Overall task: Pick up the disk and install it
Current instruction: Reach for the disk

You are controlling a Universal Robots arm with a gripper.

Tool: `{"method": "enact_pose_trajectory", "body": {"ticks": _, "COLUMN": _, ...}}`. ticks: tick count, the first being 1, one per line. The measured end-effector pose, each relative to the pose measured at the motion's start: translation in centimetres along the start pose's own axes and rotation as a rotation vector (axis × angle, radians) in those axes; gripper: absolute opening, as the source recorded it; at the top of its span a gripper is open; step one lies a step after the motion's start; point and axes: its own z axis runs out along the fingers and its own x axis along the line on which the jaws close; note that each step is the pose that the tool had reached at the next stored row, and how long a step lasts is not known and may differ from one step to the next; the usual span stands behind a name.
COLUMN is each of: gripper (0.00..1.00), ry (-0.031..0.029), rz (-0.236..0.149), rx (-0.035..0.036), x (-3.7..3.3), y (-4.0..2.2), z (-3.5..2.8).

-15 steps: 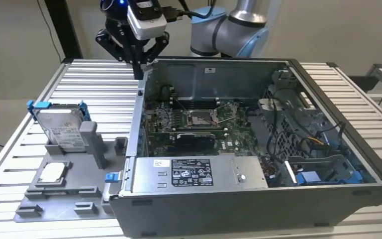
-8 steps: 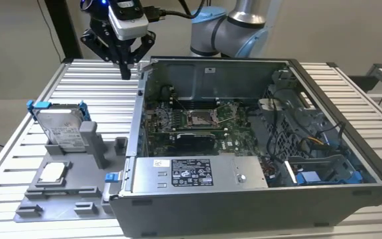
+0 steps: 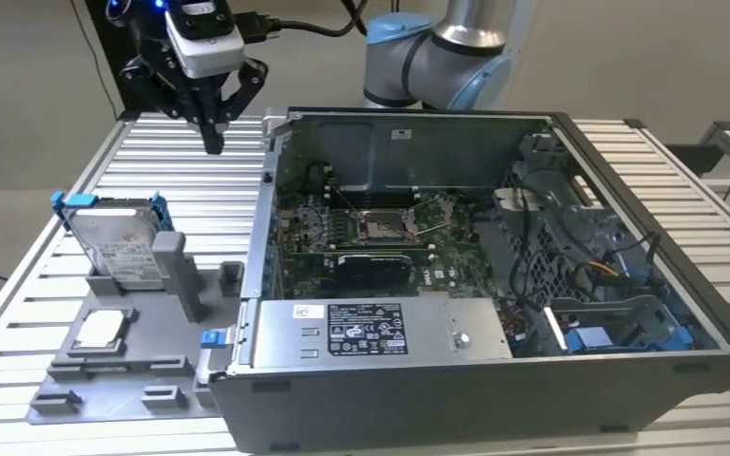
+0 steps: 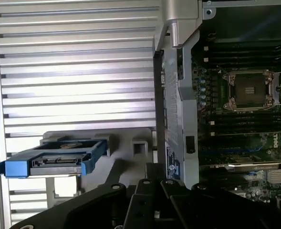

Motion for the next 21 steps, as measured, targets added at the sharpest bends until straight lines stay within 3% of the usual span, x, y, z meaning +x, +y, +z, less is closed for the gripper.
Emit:
{"method": "enact_pose_trajectory", "body": {"ticks": 11, "gripper": 0.0, "ry": 0.0001, "rz": -0.001, "rx": 0.0, "x": 3.86, "y": -0.52, "z": -0.05}}
{"method": "enact_pose_trajectory", "body": {"ticks": 21, "gripper": 0.0, "ry": 0.0007, "rz": -0.015, "rx": -0.0002, "x": 6.63, "y": -1.03, "z": -0.07}}
